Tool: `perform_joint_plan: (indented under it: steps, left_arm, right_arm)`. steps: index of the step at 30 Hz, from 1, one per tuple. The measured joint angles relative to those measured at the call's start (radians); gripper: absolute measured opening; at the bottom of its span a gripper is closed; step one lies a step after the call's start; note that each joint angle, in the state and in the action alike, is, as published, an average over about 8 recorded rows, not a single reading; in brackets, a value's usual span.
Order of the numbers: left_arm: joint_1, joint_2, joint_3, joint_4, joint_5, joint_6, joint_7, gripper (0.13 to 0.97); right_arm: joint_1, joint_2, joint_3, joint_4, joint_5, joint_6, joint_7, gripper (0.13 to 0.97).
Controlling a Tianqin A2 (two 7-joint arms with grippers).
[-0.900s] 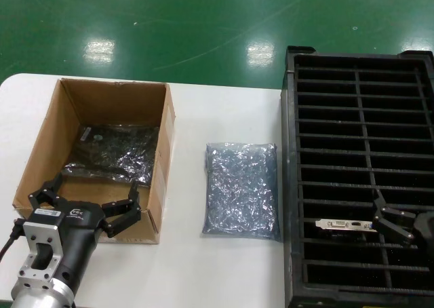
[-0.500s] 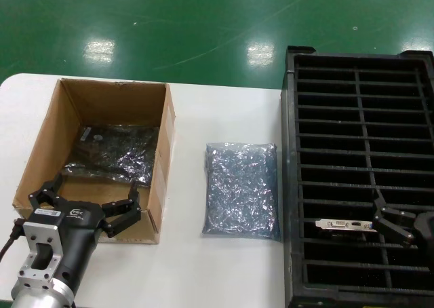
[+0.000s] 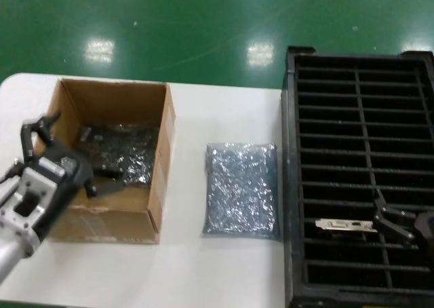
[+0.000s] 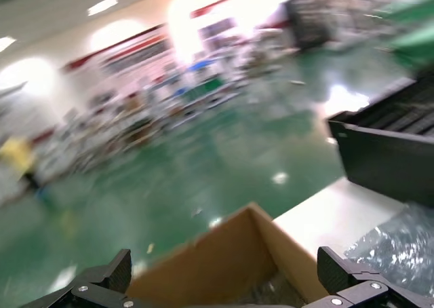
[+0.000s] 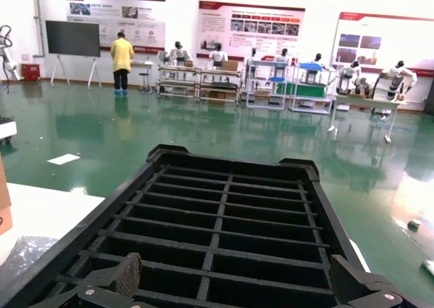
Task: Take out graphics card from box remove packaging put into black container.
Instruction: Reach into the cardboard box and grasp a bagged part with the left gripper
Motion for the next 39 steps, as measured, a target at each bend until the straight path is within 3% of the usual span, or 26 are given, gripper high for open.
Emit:
perform_joint_plan:
  steps: [4, 8, 13, 18, 23, 27, 33, 39]
  left_arm:
    - [-0.133, -0.101, 0.052, 0.069, 0.040, 0.146, 0.067, 0.966]
    - [-0.292, -0.145, 0.114, 0.190, 0.110, 0.304, 0.157, 0.966]
    - [-0.504, -0.126, 0.202, 0.392, 0.232, 0.472, 0.294, 0.966]
    - [-0.691, -0.074, 0.320, 0.618, 0.347, 0.557, 0.414, 0.966]
    - [-0.838, 0.008, 0.418, 0.871, 0.435, 0.552, 0.537, 0.966]
    - [-0.921, 0.085, 0.445, 1.073, 0.449, 0.500, 0.655, 0.966]
    - [-1.014, 0.192, 0.415, 1.346, 0.399, 0.400, 0.870, 0.966]
    - [-1.061, 0.248, 0.348, 1.491, 0.324, 0.270, 1.088, 0.966]
  right_arm:
    - [0.000, 0.000, 0.000, 0.000, 0.000, 0.000, 0.000, 0.966]
    - [0.000, 0.000, 0.000, 0.000, 0.000, 0.000, 0.000, 0.966]
    - [0.000, 0.000, 0.000, 0.000, 0.000, 0.000, 0.000, 0.966]
    - [0.000, 0.000, 0.000, 0.000, 0.000, 0.000, 0.000, 0.966]
    - [0.000, 0.000, 0.000, 0.000, 0.000, 0.000, 0.000, 0.966]
    - [0.000, 0.000, 0.000, 0.000, 0.000, 0.000, 0.000, 0.966]
    - [0.000, 0.000, 0.000, 0.000, 0.000, 0.000, 0.000, 0.966]
    - [0.000, 0.000, 0.000, 0.000, 0.000, 0.000, 0.000, 0.966]
